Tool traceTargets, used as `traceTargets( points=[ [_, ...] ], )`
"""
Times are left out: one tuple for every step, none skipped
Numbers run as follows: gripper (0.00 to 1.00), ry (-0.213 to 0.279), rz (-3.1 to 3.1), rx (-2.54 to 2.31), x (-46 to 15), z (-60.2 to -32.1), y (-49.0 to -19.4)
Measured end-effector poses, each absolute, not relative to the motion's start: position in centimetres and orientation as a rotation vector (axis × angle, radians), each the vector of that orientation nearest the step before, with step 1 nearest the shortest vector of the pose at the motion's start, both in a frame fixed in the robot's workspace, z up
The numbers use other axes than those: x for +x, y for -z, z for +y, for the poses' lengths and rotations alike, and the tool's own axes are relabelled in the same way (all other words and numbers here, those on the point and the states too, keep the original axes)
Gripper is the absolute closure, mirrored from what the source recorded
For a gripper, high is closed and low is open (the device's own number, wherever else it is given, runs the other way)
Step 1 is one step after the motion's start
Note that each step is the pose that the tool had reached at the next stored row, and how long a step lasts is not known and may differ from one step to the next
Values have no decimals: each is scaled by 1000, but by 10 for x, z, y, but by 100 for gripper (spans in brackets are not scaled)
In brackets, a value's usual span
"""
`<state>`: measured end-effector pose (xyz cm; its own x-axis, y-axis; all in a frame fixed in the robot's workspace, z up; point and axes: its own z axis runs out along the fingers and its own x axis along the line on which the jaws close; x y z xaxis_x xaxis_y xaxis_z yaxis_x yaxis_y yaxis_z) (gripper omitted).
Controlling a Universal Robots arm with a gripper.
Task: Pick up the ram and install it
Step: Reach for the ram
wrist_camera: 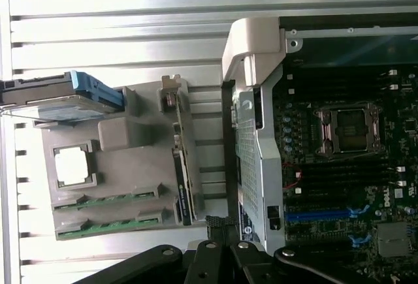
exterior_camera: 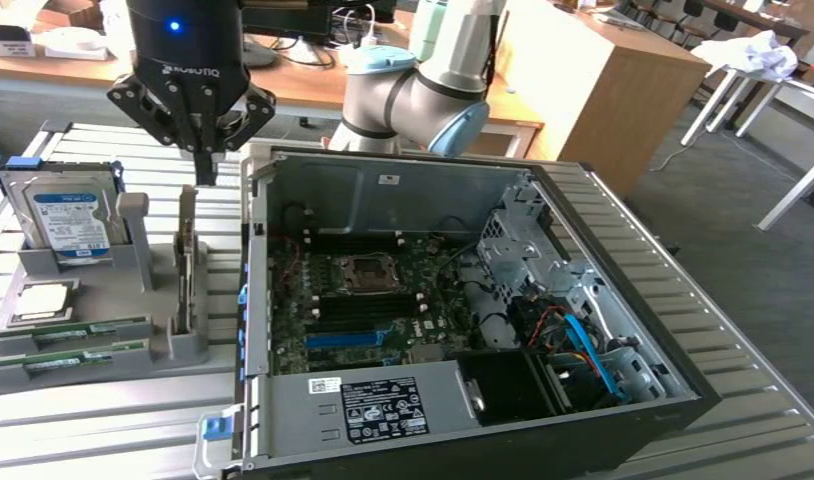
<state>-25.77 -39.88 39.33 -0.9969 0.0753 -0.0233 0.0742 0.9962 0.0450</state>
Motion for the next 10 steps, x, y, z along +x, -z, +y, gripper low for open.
traceTargets(
  points=[
    [90,-69,3114,117,-259,-399,-393],
    [90,-69,3114,117,-260,-399,-393],
    [90,-69,3114,117,-261,-399,-393],
    [90,-69,3114,117,-261,-399,-393],
    [90,-69,3114,117,-262,-399,-393],
    [90,-69,3114,117,-263,-399,-393],
    [90,-69,3114,117,-264,-399,-393],
    [90,-69,3114,117,-265,-399,-393],
    [90,-69,3114,117,-266,-399,-393],
    [90,-69,3114,117,-267,-399,-393]
  ],
)
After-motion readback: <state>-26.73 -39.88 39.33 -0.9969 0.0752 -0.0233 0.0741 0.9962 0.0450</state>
